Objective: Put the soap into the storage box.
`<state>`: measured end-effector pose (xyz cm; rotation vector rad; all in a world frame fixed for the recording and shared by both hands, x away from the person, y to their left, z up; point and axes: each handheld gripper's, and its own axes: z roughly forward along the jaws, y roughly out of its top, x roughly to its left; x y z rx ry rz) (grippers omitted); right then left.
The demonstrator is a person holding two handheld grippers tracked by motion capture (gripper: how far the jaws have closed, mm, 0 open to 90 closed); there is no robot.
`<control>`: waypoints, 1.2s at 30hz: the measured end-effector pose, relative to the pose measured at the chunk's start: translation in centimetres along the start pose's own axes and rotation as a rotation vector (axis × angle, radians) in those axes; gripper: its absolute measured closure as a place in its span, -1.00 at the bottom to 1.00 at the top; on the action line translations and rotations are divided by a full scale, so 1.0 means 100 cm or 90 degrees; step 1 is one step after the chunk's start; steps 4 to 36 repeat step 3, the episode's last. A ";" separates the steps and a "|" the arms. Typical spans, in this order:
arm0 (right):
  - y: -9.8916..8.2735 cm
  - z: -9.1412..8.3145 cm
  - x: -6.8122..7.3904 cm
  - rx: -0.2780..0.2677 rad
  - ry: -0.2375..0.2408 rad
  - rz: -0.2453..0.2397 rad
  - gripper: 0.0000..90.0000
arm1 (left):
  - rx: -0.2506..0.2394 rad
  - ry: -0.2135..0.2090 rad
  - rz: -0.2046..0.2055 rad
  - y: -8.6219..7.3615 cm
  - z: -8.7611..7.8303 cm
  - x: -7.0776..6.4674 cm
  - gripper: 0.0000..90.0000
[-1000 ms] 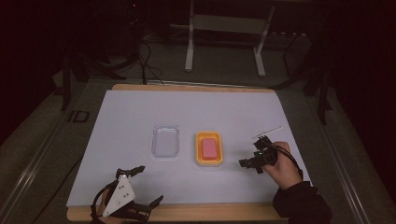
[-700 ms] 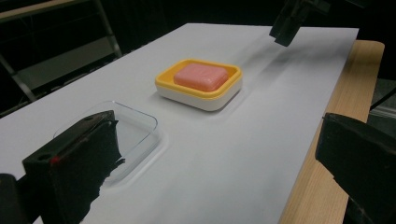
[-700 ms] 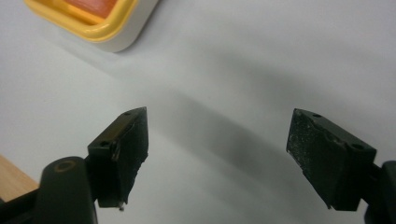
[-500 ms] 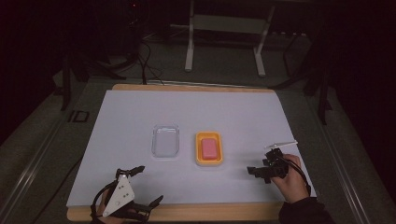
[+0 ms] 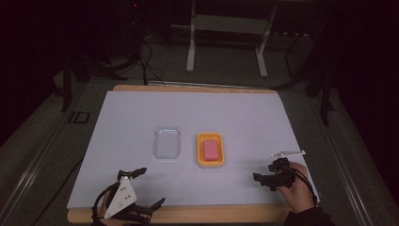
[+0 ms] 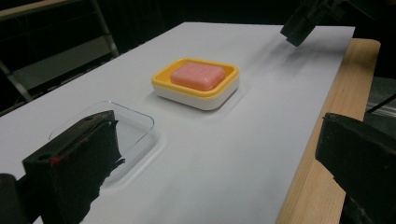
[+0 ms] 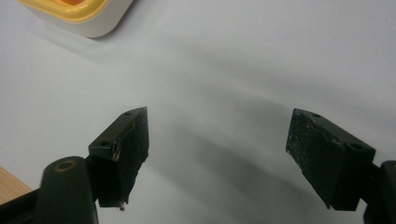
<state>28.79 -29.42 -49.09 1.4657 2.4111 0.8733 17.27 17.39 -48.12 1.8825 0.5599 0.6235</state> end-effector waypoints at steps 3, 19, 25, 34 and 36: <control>0.000 -0.001 0.000 -0.006 0.001 0.001 -0.52 | 0.002 0.000 -0.001 0.000 0.001 0.000 -0.99; 0.000 -0.001 0.000 -0.006 0.001 0.001 -0.52 | 0.002 0.000 -0.001 0.000 0.001 0.000 -0.99; 0.000 -0.001 0.000 -0.006 0.001 0.001 -0.52 | 0.002 0.000 -0.001 0.000 0.001 0.000 -0.99; 0.000 -0.001 0.000 -0.006 0.001 0.001 -0.52 | 0.002 0.000 -0.001 0.000 0.001 0.000 -0.99; 0.000 -0.001 0.000 -0.006 0.001 0.001 -0.52 | 0.002 0.000 -0.001 0.000 0.001 0.000 -0.99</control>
